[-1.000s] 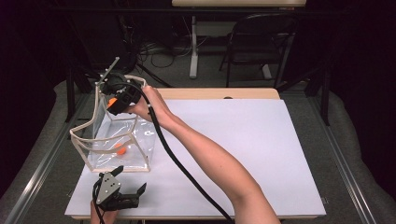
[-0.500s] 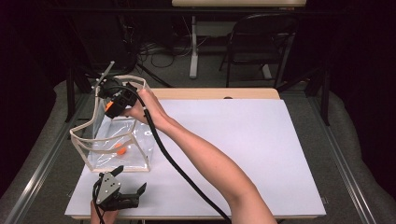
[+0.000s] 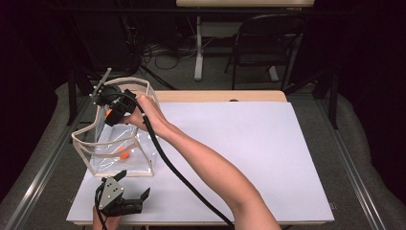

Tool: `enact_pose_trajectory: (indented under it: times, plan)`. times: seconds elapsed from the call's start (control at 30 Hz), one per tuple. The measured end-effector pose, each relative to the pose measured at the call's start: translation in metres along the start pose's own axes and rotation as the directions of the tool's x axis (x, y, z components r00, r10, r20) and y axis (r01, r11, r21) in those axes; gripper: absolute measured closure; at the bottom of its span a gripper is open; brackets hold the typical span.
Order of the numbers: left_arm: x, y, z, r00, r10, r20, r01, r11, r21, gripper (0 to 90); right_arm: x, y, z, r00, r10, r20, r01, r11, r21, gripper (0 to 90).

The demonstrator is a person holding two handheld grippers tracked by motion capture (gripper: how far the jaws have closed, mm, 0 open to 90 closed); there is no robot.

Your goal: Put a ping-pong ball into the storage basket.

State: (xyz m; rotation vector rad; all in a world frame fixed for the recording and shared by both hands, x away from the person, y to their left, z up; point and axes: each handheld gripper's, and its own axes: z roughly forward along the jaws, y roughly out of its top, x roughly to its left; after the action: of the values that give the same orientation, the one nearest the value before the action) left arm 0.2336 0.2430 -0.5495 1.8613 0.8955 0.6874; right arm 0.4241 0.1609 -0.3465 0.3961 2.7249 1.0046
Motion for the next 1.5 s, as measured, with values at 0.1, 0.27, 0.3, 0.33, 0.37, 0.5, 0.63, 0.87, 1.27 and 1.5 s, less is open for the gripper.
enact_pose_trajectory:
  times: [0.1,0.27,0.3,0.33,0.37,0.5,0.63,0.87,1.27,1.5]
  plan:
    - [0.000,0.000,0.000,1.0000,-0.001,-0.001,0.001,1.0000,-0.002,0.1,0.000,0.000,0.002,1.0000,0.002,-0.002,-0.002,1.000,0.003,50.4]
    - [0.000,0.000,0.000,1.0000,0.000,0.000,0.000,1.0000,0.000,0.1,0.000,-0.001,0.006,0.9999,0.006,-0.009,-0.006,1.000,0.005,49.7]
    - [0.000,0.000,0.000,1.0000,0.000,0.000,0.000,1.0000,-0.001,0.1,0.000,-0.001,0.006,0.9999,0.008,-0.010,-0.008,1.000,0.005,45.9]
    - [0.000,0.000,0.000,1.0000,-0.001,0.002,0.001,1.0000,0.000,0.1,0.000,-0.001,0.006,0.9999,0.012,-0.007,-0.012,1.000,0.008,40.5]
    - [0.000,0.000,0.000,1.0000,-0.001,0.002,0.001,1.0000,0.000,0.1,-0.001,-0.002,0.006,0.9998,0.018,-0.013,-0.017,1.000,0.007,37.5]
    - [0.000,0.000,0.000,1.0000,-0.001,0.001,0.001,1.0000,-0.001,0.1,-0.006,-0.006,-0.001,0.9990,0.042,-0.017,-0.042,0.999,-0.019,26.5]
    - [0.000,0.000,0.000,1.0000,0.000,0.000,0.000,1.0000,0.002,0.1,-0.013,-0.012,-0.013,0.9984,0.055,-0.017,-0.055,0.997,-0.054,19.9]
    - [-0.001,0.000,0.002,1.0000,-0.003,0.003,0.003,1.0000,0.004,0.1,-0.024,-0.028,-0.035,0.9965,0.082,-0.017,-0.083,0.992,-0.094,13.8]
    - [-0.002,0.002,0.004,1.0000,0.002,0.001,-0.002,0.9999,0.012,0.1,-0.040,-0.057,-0.057,0.9951,0.099,0.000,-0.098,0.989,-0.111,9.5]
    - [-0.001,0.001,0.002,1.0000,0.006,0.001,-0.006,0.9999,0.015,0.1,-0.046,-0.072,-0.068,0.9941,0.108,0.016,-0.105,0.988,-0.116,8.2]
